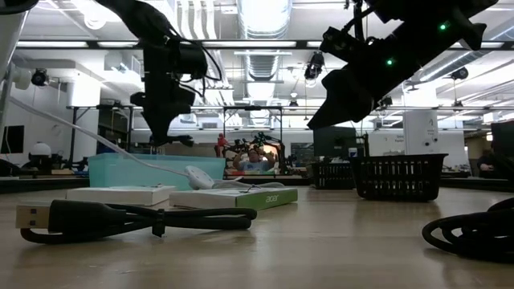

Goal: Pick and place items into bin
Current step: Put the top right black charger cable into the green bin, then put the white charger cable into the green bin

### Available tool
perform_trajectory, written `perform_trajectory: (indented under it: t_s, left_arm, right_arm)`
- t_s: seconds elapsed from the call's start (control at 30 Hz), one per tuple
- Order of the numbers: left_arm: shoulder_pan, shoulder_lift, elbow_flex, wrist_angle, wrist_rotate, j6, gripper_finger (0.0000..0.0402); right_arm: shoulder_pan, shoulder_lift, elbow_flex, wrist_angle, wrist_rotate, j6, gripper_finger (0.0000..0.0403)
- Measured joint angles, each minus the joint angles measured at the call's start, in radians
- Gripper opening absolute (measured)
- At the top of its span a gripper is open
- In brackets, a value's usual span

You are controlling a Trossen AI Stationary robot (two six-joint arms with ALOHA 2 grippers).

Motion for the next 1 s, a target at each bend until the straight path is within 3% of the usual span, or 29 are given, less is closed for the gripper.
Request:
perform_trajectory:
  t_s: [0.2, 0.53, 0.73, 1.0]
  left_arm:
    - [0.000, -0.002, 0.000, -0.002, 0.000, 0.034, 0.0055]
    - [-0.013, -0.034, 0.007, -0.003, 0.030, 0.165, 0.0148]
    - [-0.051, -0.053, 0.043, 0.005, 0.088, 0.165, 0.0161]
    - [-0.189, -0.053, 0.068, 0.106, 0.428, 0.242, 0.0162]
  right_arm:
    - [0.000, 0.000, 0.000, -0.001, 0.000, 0.000, 0.0102]
    - [0.000, 0.000, 0.000, -0.001, 0.000, 0.000, 0.0102]
    - [0.000, 0.000, 0.000, -0.001, 0.000, 0.000, 0.0096]
    - [0.000, 0.000, 0.000, -0.024, 0.000, 0.000, 0.0102]
